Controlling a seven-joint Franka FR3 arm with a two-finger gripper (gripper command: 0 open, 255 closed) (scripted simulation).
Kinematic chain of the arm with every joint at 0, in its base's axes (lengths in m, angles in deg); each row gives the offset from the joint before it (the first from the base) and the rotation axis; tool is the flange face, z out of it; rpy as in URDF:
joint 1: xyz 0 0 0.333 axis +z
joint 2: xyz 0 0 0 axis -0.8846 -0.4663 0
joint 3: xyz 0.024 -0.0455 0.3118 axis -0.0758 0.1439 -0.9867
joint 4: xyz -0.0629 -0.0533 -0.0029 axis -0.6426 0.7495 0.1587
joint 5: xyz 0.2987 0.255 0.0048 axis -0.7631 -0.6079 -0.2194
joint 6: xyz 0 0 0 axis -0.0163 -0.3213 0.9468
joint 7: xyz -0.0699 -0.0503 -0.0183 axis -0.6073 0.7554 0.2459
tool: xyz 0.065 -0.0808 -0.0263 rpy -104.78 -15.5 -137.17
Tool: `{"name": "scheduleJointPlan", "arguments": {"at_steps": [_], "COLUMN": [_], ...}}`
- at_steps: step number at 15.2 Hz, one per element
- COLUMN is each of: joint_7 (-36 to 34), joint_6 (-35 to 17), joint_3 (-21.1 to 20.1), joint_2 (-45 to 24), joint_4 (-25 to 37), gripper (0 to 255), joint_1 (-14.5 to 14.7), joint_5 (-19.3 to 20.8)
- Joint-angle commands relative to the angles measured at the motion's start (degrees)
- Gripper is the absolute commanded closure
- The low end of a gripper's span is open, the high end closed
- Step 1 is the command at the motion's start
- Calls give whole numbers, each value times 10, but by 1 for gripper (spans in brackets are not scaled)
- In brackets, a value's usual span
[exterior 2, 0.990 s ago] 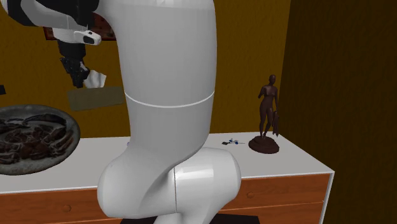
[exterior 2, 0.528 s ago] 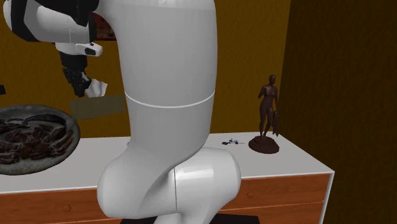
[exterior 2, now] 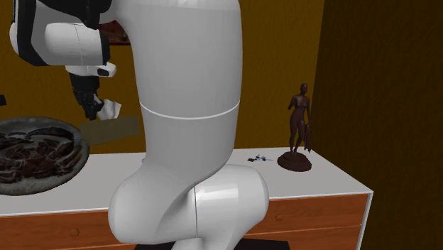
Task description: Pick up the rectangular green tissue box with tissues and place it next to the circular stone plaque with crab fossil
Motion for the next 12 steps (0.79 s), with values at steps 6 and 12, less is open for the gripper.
{"name": "scheduleJointPlan", "arguments": {"at_steps": [6,12], "joint_7": [-3,-10], "joint_6": [-55,-103], "joint_3": [-9,-20], "joint_2": [-13,-29], "joint_4": [-43,-76], "gripper": [255,255], "joint_1": [-1,-3], "joint_5": [3,10]}}
